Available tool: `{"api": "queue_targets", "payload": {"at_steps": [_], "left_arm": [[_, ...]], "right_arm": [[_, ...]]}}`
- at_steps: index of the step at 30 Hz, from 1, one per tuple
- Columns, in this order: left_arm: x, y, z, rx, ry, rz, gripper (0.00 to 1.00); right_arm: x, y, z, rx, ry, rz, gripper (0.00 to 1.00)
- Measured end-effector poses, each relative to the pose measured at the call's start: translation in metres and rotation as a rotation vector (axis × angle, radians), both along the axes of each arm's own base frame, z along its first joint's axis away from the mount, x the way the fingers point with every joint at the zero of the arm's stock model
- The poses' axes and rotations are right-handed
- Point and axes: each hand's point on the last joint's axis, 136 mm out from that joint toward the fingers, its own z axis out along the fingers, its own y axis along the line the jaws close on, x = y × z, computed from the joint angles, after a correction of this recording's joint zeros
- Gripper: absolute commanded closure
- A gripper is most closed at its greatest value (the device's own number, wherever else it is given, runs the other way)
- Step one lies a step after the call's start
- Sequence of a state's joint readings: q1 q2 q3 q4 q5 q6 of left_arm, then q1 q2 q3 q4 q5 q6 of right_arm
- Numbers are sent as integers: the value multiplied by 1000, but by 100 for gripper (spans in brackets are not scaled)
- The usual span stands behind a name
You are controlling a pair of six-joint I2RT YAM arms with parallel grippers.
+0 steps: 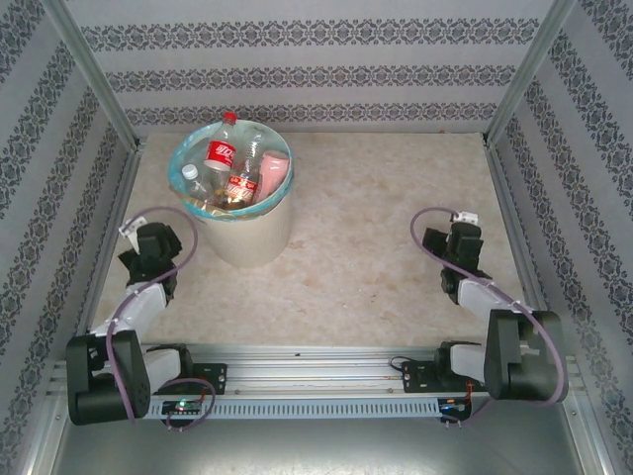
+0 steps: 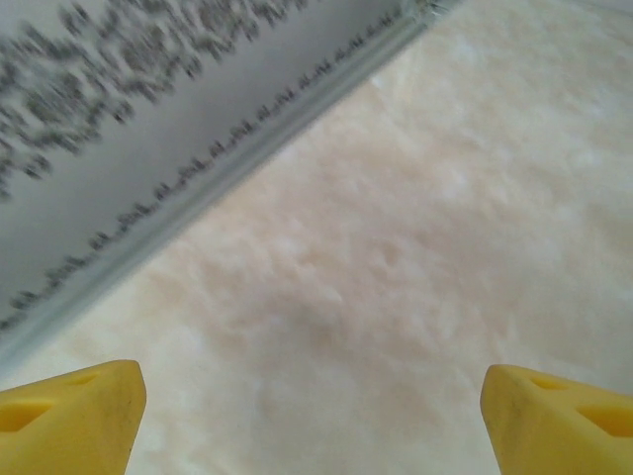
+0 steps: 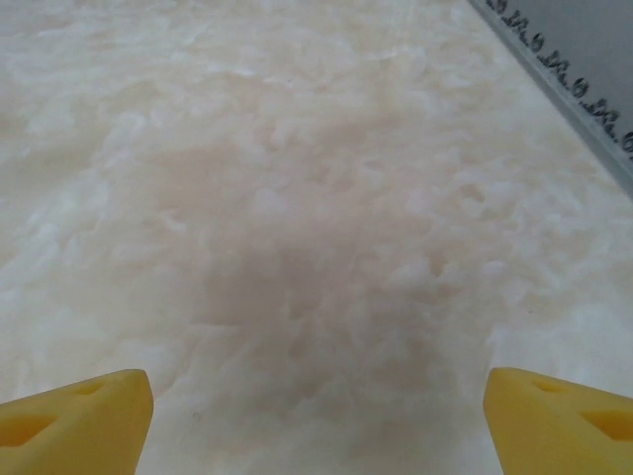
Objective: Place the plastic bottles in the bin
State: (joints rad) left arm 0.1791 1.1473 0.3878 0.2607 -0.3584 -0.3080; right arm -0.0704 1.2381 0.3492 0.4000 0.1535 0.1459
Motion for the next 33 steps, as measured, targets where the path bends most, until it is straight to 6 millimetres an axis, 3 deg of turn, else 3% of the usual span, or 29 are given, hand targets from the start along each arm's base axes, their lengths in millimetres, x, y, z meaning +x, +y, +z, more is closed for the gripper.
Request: {"api": "queue_targets", "payload": {"at_steps": [2, 4, 6, 9, 14, 16, 20, 25, 33], "left_arm": [[4, -9, -24, -32, -8, -53, 9], [11, -22, -46, -71, -15, -126, 8], [20, -31, -54, -91, -44, -188, 6], [34, -42, -46, -99, -103, -269, 3], [52, -55, -18, -66, -224, -378, 0], [54, -60, -15, -54, -248, -413, 0], [57, -72, -14, -6, -265, -461, 0], [67, -93, -19, 64, -226, -488, 0], [75, -89, -12, 114, -223, -470, 0]], "right_arm": [[0, 6, -3, 0, -24, 38, 7], [9, 10, 6, 7, -88, 65, 5], [17, 14, 16, 16, -147, 91, 4], [31, 23, 26, 13, -227, 148, 2], [37, 44, 0, -18, -212, 208, 2], [36, 40, -5, -36, -184, 177, 2], [46, 35, 10, -68, -224, 132, 2], [47, 30, 12, -85, -228, 104, 2], [46, 28, 12, -90, -227, 92, 2]]}}
